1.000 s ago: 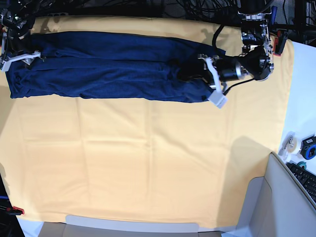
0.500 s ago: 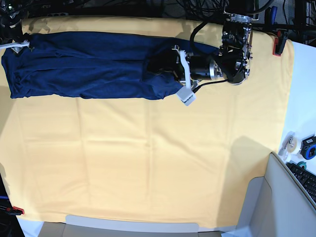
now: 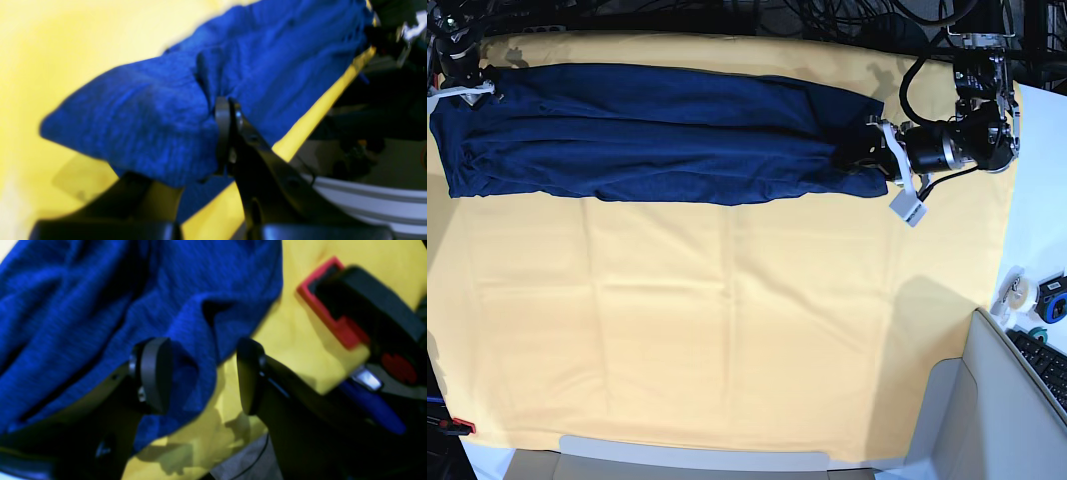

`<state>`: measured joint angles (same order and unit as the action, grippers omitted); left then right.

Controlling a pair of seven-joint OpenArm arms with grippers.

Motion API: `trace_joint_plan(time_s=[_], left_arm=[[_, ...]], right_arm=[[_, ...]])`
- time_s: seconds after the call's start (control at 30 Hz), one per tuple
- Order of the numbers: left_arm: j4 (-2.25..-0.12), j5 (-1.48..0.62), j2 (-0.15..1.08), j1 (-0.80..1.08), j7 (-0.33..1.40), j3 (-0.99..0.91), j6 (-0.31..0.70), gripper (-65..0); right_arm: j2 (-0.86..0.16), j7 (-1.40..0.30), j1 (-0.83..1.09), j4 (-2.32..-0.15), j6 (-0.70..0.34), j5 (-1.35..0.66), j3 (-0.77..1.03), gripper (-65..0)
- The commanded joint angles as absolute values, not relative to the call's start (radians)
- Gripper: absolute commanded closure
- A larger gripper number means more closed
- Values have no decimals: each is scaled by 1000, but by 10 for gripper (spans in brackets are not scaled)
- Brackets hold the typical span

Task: Fold the T-shirt properly
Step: 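Hold the strip ends and pull them apart to straighten the strip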

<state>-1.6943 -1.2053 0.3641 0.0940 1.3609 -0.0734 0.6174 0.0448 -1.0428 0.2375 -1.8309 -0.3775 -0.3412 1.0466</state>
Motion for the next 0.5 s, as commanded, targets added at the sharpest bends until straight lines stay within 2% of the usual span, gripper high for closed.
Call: trace_joint_plan(time_s=[0.0, 0.27, 0.47], left_arm=[[-1712, -1231, 378, 90, 1342, -77, 619, -1], [-1710, -1231, 378, 145, 1342, -77, 619, -11], [-1705, -1228, 398, 151, 1337, -81, 618, -192]], right_arm=[[33, -1024, 237, -1847, -380, -351, 1049, -307], [33, -1024, 237, -1847, -380, -351, 1047, -307], [33, -1024, 237, -1847, -380, -351, 1047, -307]])
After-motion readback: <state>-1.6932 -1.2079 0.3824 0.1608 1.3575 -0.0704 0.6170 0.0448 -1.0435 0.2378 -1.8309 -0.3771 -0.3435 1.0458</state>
